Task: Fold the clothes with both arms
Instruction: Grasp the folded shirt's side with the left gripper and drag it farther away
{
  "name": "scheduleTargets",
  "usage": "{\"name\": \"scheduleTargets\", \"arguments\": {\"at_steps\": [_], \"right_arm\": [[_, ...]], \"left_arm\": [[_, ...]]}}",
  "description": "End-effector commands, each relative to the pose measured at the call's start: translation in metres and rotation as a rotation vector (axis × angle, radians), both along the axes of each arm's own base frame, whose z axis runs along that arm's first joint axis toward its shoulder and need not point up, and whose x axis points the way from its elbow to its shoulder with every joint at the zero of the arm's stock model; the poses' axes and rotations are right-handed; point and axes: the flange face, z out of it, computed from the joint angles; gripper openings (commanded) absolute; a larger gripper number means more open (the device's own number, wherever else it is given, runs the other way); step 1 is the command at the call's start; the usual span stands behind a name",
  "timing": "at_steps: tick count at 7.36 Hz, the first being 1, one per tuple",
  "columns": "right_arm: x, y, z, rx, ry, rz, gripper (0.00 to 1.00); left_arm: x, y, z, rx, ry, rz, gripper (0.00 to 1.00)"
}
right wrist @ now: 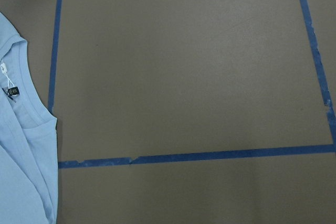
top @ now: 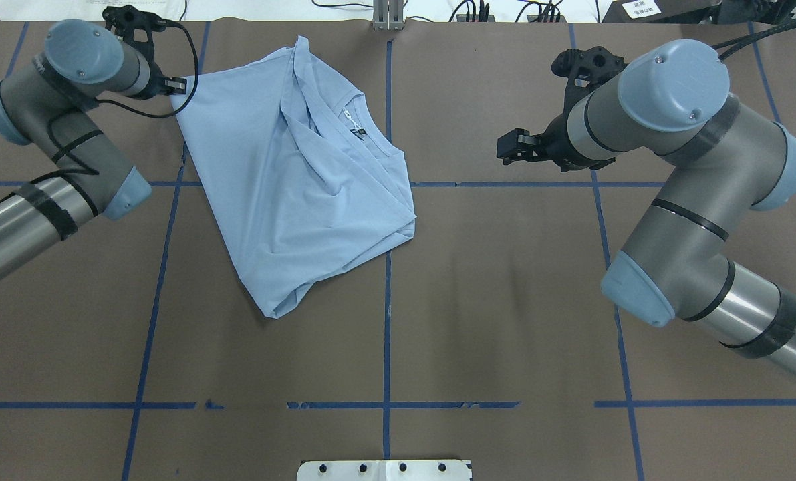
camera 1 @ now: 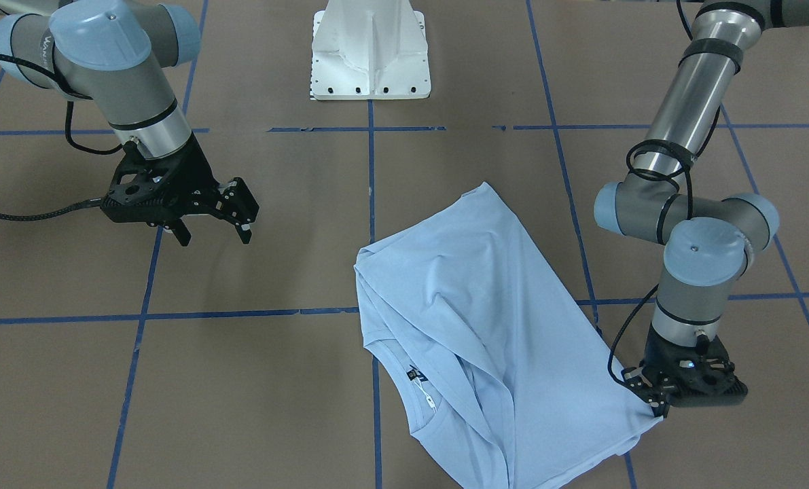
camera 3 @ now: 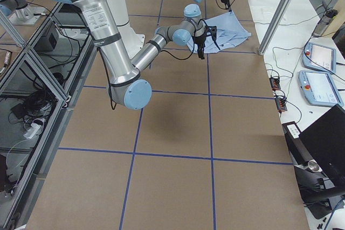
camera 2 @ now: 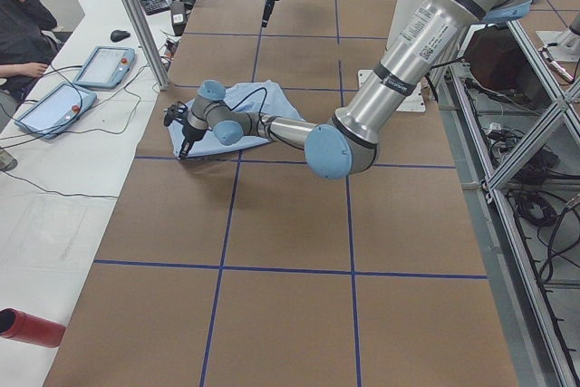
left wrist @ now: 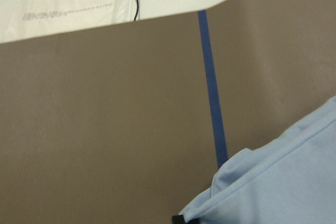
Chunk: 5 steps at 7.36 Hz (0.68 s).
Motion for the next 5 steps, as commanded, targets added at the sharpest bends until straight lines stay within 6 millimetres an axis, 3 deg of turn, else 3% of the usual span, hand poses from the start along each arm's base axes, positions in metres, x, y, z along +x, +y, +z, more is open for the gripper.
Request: {"name": "scheduleTargets", "arguments": {"at_steps": [1,3,5], "right_arm": [[-0.025,-0.006,-0.024,-0.056,-0.042,0.061,1.00],[-0.114,-0.026,-0.062,-0.190,-0.066,0.215,0.94],[-0.179,-0.033,-0.088,-0.255,-0.055,0.258,0.90]], "left_arm": [[-0.020,0.007,0.011,0.091,0.055,0.003,0.99],[-0.039,0.049,0.009,0.116,0.150,0.078,1.00],[-0.040,0.051,0.001,0.121,0.165,0.073,1.00]]}}
